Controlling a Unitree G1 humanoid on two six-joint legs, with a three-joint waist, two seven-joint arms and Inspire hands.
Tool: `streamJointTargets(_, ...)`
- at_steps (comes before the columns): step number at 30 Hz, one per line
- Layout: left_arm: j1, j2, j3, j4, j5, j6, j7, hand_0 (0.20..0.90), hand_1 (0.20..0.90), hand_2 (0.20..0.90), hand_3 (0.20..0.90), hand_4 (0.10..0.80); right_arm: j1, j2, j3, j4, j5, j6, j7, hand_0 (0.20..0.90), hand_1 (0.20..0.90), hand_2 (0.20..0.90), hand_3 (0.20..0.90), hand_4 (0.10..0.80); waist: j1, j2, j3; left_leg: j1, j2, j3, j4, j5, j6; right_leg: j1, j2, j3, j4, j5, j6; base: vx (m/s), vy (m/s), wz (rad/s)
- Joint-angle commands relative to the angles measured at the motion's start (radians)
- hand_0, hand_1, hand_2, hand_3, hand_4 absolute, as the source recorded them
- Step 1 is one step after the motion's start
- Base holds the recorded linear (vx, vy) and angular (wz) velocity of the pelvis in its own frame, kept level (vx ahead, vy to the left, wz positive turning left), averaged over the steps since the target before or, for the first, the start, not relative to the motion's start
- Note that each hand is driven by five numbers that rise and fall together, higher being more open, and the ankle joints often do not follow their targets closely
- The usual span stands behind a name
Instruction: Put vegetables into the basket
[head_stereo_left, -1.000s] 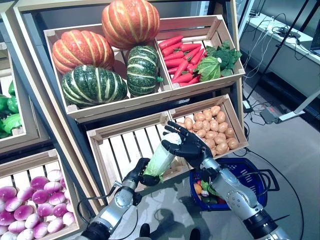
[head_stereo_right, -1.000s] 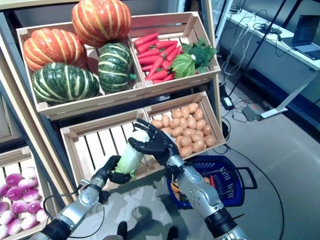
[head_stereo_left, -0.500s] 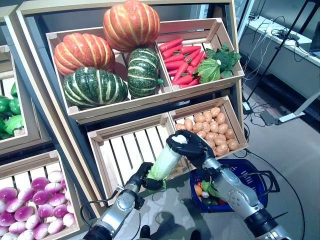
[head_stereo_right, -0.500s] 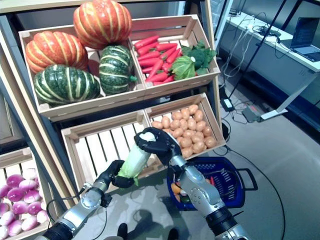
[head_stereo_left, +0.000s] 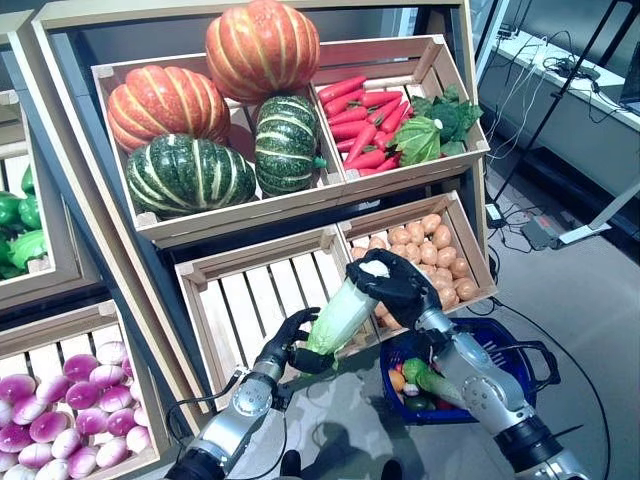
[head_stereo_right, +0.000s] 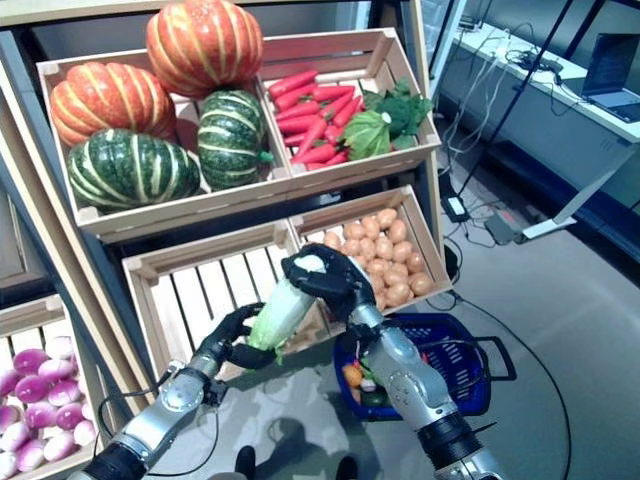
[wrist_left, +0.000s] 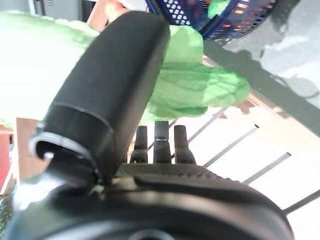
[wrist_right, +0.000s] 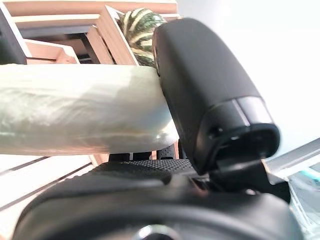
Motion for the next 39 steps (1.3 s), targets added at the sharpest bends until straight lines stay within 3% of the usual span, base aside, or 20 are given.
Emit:
streamJointTargets(1,-0.143,0.007,0.082,-0.082,-0.029,-0.111,-0.016,0.9,0.9,0.9,0.9,0.8,-0.035,-0.002,-0.094,-0.181,0.065,-0.137,0.024,0.3,0.3,0.3,0.3,0.4,-0.008,-0.021,-0.028,0.036,-0.009,-0.006,0.002,-0.095,-0.002,0.047,-0.048,-0.01,0.002,-0.011,0.038,0.0,0.0,0.0)
streamJointTargets(13,-0.109,0.02,0.132,-0.036,-0.095,-0.081,-0.135,0.9,0.9,0.9,0.9,0.8,-0.027,-0.06,-0.341,-0.173,0.068,-0.196,-0.078,0.3,0.3,0.3,0.3,0.4,-0.039,-0.025,-0.027,0.032,-0.004,0.027,0.002,-0.094,0.006,0.033,-0.041,0.011,0.002,-0.004,0.036,-0.001,-0.011,-0.04)
streamJointTargets(22,-0.072,0.055,0.151,-0.031,-0.119,-0.066,-0.195,0.9,0.9,0.9,0.9,0.8,-0.056,-0.146,-0.509,-0.095,0.035,-0.271,-0.252,0.3,0.3,0.3,0.3,0.4,-0.049,-0.033,-0.01,0.016,0.002,0.038,0.002,-0.092,0.009,0.016,-0.027,0.034,0.002,-0.005,0.03,-0.017,-0.027,-0.07)
streamJointTargets(34,-0.058,0.077,0.164,-0.072,-0.122,-0.054,-0.19,0.9,0.9,0.9,0.9,0.8,-0.05,-0.167,-0.572,0.012,0.027,-0.378,-0.37,0.3,0.3,0.3,0.3,0.4,-0.042,-0.034,0.016,-0.029,0.015,0.033,0.002,-0.073,0.0,-0.017,-0.026,0.036,0.002,0.003,0.029,-0.043,-0.022,-0.01)
streamJointTargets(39,-0.061,0.085,0.173,-0.071,-0.132,-0.061,-0.19,0.9,0.9,0.9,0.9,0.8,-0.045,-0.184,-0.597,0.038,0.034,-0.37,-0.41,0.3,0.3,0.3,0.3,0.4,-0.045,-0.036,0.026,-0.041,0.018,0.031,0.002,-0.069,-0.004,-0.026,-0.025,0.035,0.002,0.005,0.029,-0.034,-0.015,0.01)
